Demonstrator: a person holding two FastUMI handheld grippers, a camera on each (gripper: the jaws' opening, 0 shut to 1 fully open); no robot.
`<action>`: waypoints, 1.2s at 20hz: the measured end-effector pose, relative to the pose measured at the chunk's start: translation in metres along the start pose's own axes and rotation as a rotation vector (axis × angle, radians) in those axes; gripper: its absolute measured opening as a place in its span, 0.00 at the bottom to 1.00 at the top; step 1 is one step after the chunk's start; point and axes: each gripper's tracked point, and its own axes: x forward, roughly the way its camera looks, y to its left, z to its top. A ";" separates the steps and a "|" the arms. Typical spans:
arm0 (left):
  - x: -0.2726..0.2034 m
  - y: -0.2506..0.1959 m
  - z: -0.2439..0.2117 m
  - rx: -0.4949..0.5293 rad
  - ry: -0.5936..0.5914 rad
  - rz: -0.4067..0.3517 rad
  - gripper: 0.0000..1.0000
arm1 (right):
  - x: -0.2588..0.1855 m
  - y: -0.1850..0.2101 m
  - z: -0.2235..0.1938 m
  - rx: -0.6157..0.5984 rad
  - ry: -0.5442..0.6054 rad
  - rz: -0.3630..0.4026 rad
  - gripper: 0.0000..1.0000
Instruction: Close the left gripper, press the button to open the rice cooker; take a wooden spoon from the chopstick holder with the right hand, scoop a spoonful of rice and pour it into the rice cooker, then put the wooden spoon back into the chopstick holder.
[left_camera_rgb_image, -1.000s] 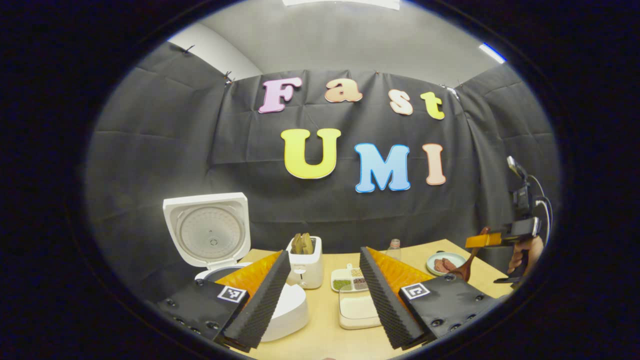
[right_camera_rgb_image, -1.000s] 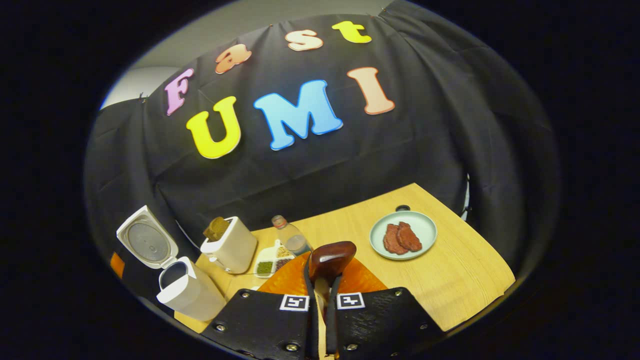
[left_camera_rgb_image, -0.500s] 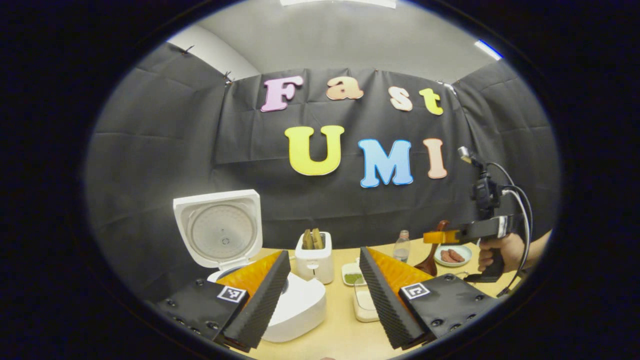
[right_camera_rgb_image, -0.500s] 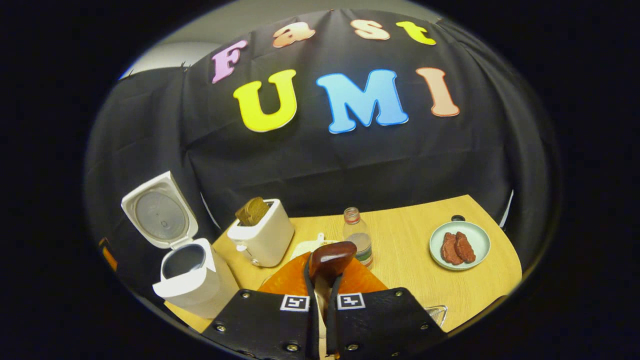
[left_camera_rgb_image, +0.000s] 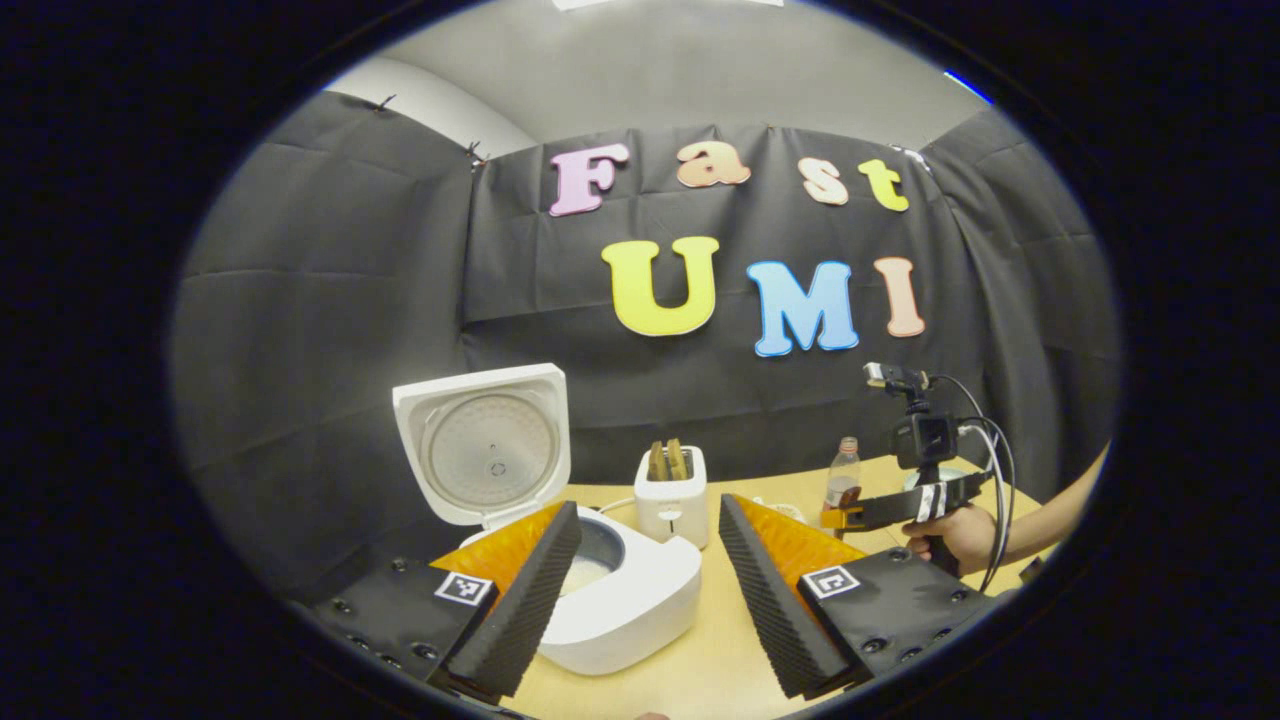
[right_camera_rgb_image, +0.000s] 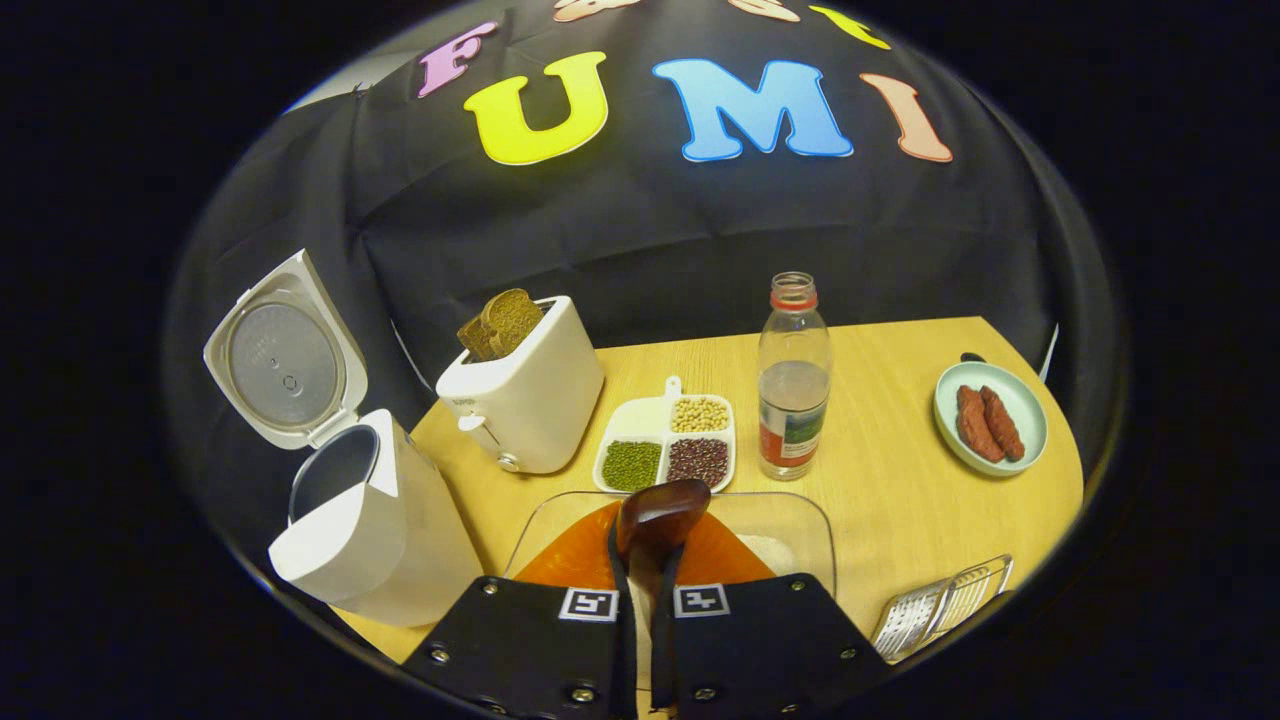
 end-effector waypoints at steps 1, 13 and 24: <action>0.001 0.002 -0.001 -0.011 0.004 0.006 0.96 | 0.001 0.005 -0.001 0.023 0.003 0.012 0.06; 0.000 0.011 0.004 -0.010 -0.011 0.021 0.92 | -0.016 -0.017 0.013 0.364 -0.048 0.070 0.06; 0.002 -0.021 0.022 -0.049 -0.066 -0.115 0.92 | -0.074 -0.072 0.073 0.601 -0.203 0.107 0.06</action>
